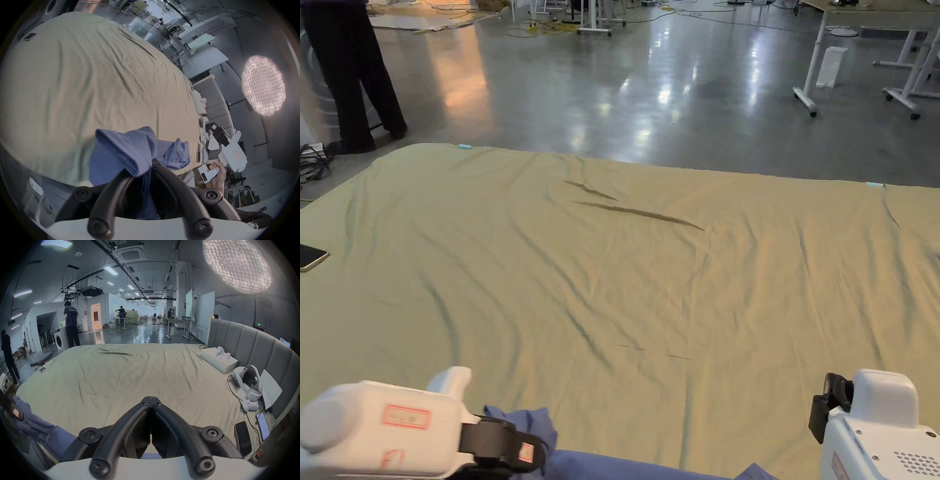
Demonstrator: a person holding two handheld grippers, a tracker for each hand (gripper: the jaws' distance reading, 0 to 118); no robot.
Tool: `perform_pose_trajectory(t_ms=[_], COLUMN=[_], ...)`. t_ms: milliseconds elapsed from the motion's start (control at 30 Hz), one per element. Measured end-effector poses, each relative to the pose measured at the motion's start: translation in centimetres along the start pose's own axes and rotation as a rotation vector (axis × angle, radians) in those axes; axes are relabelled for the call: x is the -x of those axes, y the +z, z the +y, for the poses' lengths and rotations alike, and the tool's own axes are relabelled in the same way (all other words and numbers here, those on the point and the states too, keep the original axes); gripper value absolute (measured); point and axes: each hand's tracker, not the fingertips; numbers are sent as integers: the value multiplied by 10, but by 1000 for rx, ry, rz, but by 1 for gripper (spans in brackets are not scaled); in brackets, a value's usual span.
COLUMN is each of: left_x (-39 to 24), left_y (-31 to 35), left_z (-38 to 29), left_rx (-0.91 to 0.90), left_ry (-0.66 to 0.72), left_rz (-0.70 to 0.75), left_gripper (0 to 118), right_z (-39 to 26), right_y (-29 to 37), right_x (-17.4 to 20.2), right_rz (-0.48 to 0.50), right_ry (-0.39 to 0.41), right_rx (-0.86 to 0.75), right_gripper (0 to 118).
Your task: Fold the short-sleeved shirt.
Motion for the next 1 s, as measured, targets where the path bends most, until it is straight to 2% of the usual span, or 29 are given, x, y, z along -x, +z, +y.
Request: perform_pose_trajectory(t_ms=[167,333,400,533,633,700,767,833,1000], left_x=[-15,-21,-24,-24,-23,-24,-27,-33,-36], left_y=[-69,-133,-151,-166,-169,-163,-155,-139,-93], left_z=[-4,-15,-23,-32,-32,-28,-27,-24,-16], left_rx=[61,116,137,140,137,151,156,142,63], left_ry=[24,23,10,4,-5,14,33,9,-26], left_rz=[27,155,219,237,248,209,155,152,102], left_gripper=[7,7,7,8,18,36,38,49,50], right_z=[-5,-7,-9,-11,-13,-13,-13,-12,-9], right_y=[3,6,7,7,7,7,7,7,8], right_x=[-9,-20,-25,-31,-32,-32,-32,-31,-29], right_rz=[-15,-38,-47,-62,-65,-64,-63,-58,-48], right_ry=[-17,-35,-43,-54,-57,-59,-61,-60,-57], right_rx=[8,18,23,29,34,35,36,36,31], right_gripper=[0,0,0,0,0,0,0,0,0])
